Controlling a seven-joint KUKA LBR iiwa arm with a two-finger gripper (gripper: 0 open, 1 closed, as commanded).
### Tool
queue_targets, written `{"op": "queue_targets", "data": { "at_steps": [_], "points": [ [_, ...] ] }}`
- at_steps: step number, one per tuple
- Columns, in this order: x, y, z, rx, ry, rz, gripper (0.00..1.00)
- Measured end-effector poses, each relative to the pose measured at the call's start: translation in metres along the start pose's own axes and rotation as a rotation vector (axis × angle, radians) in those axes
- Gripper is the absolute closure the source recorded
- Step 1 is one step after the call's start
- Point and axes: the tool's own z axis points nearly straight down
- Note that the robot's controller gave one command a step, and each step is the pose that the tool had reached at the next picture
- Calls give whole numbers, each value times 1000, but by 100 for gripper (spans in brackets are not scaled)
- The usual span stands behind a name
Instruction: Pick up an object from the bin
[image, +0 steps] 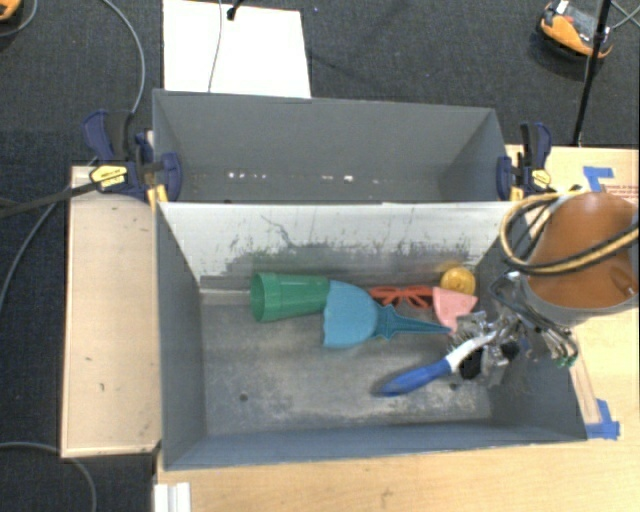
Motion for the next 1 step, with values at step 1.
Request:
{"op": "queue_targets", "data": {
  "at_steps": [1],
  "points": [
    [-2,-1,-23,4,-7,2,100]
  ]
}}
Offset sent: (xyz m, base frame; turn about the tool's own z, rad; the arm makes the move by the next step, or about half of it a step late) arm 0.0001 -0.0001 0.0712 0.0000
